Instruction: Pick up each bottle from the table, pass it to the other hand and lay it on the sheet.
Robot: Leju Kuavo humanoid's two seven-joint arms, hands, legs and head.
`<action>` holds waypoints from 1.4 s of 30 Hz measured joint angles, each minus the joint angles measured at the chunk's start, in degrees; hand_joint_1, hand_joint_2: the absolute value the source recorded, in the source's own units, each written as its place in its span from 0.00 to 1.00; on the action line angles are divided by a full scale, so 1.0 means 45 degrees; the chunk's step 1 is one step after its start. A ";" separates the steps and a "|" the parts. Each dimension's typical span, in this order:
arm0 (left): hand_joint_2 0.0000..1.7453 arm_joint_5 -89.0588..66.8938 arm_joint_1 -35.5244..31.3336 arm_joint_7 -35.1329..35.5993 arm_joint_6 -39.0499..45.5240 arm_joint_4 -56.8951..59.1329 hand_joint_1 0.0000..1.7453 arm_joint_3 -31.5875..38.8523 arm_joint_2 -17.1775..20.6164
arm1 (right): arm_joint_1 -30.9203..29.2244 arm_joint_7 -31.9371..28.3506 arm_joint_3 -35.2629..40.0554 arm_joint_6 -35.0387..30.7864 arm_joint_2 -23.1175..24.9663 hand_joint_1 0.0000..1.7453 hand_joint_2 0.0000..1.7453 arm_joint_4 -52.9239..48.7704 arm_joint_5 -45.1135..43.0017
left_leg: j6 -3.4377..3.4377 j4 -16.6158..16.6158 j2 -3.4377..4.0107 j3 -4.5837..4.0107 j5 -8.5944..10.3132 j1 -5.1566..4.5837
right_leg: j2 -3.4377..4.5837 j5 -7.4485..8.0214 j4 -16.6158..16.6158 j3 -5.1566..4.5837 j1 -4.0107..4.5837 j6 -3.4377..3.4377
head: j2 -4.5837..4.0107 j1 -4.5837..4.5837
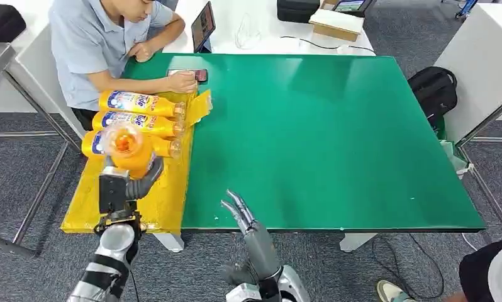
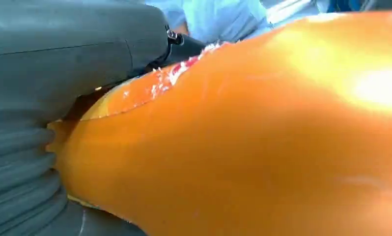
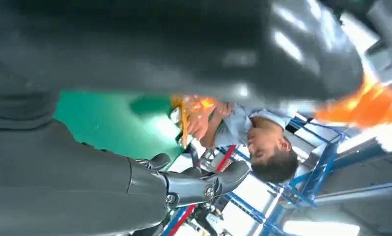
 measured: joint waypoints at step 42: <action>0.00 -0.5595 -0.3173 -0.0475 -0.7267 0.8707 0.00 0.2778 -0.1419 | 0.0010 0.0000 -0.0237 0.2327 0.0515 0.00 0.00 0.0049 -0.1220 | -0.0002 -0.0007 -0.0090 0.0211 0.0004 -0.0002 | -0.0073 -0.0024 -0.0004 0.0227 0.0004 -0.0027 | 0.0000 0.0000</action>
